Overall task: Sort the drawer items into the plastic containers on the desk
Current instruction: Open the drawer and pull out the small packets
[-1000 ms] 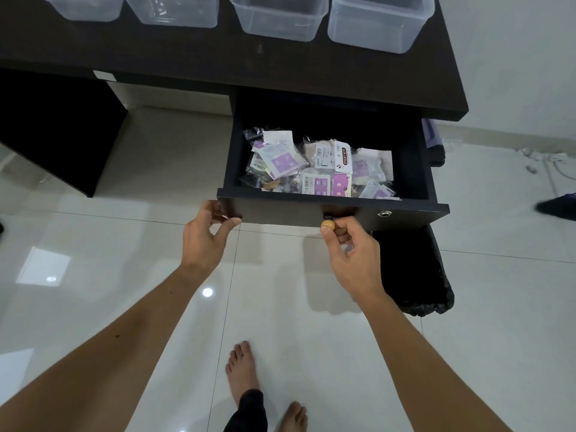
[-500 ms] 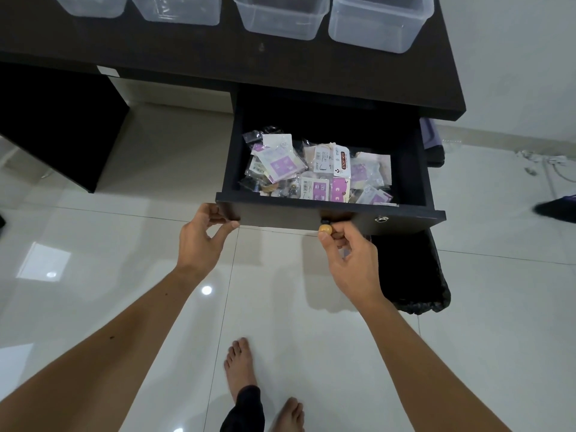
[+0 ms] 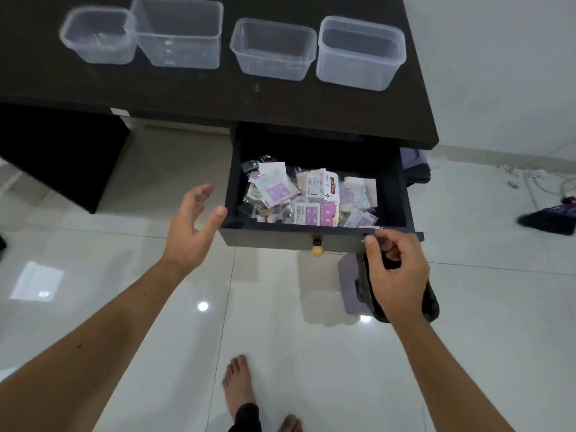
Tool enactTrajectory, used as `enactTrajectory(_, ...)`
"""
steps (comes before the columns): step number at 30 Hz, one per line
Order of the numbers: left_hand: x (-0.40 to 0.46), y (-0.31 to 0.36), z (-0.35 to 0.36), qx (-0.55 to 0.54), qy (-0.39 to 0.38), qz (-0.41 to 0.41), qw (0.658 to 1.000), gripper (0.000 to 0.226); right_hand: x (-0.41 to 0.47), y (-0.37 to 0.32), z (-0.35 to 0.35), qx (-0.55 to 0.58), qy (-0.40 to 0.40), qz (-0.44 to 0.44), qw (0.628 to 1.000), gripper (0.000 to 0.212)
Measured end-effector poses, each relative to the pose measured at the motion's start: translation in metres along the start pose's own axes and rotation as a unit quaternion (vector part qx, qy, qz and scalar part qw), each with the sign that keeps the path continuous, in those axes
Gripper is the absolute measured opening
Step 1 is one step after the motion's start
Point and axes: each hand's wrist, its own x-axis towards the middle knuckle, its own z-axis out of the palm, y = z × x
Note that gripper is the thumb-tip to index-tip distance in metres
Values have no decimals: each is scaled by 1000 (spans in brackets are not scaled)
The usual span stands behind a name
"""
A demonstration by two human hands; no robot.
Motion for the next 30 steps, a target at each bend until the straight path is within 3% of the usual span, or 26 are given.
enactTrajectory(2,15,9,2,-6,-43,-15,999,101,22,6,-14,-48,-10,12,999,41)
enactTrajectory(5,33,21,9,4,-113,-63,992,140,50,19,-24,-113,-69,65,989,87)
enactTrajectory(8,42,22,17,-13,-166,-73,983,131,69,27,-29,-126,-160,160,966,116)
enactTrajectory(10,42,20,21,-12,-177,-77,981,127,76,31,-30,-95,-225,197,950,111)
enactTrajectory(12,41,16,23,-16,-173,-88,981,141,76,33,-32,-70,-247,208,944,99)
enactTrajectory(23,31,17,28,-46,-139,-83,986,135,64,23,-39,-10,-231,216,949,72)
enactTrajectory(30,29,15,18,-54,-131,-72,987,128,41,16,-34,9,-214,218,952,67)
